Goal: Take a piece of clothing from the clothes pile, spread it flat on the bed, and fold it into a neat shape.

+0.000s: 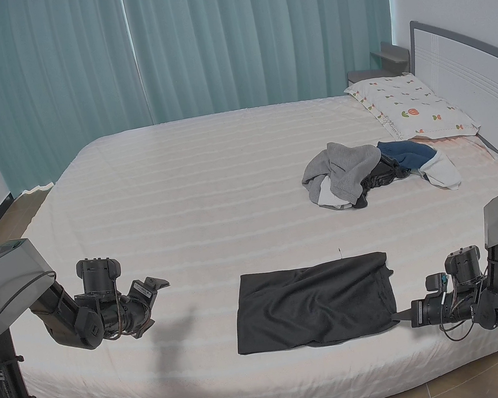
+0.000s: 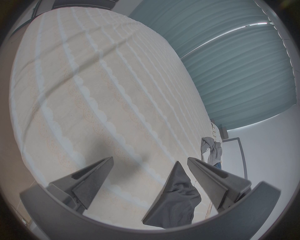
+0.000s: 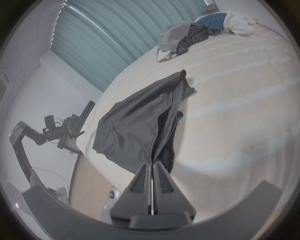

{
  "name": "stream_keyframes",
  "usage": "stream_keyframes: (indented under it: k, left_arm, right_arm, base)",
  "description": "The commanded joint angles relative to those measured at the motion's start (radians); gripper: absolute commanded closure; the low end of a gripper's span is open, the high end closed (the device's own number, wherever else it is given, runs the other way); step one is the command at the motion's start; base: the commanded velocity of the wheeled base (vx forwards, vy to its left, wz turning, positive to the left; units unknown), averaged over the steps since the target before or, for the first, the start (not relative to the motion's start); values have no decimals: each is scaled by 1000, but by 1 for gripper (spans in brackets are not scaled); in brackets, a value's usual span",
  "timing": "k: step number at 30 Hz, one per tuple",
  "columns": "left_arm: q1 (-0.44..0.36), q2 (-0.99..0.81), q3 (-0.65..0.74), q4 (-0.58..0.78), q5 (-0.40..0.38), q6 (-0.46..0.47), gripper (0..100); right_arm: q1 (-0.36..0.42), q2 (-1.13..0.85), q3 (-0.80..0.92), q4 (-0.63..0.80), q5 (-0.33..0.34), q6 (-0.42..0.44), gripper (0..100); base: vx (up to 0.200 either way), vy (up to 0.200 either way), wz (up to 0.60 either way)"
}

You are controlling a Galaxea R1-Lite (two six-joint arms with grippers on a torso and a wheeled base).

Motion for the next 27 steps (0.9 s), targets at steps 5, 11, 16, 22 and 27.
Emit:
stream_keyframes:
  k: [5, 11, 16, 22, 27]
  left_arm:
    - [0, 1, 0, 0, 0, -1, 0]
    - [0, 1, 0, 0, 0, -1, 0]
    - [0, 1, 0, 0, 0, -1, 0]
    - [0, 1, 0, 0, 0, -1, 0]
    - [0, 1, 0, 0, 0, -1, 0]
  right_arm:
    - [-55, -22, 46, 1, 1, -94, 100]
    - [-66, -15, 57, 1, 1, -131, 100]
    - [-81, -13, 66, 3, 1, -175, 100]
    - [-83, 2, 68, 9, 1, -204, 100]
    - [-83, 1, 66, 9, 1, -211, 0]
  base:
    - [0, 0, 0]
    - [0, 0, 0]
    - [0, 0, 0]
    - [0, 0, 0]
    - [0, 0, 0]
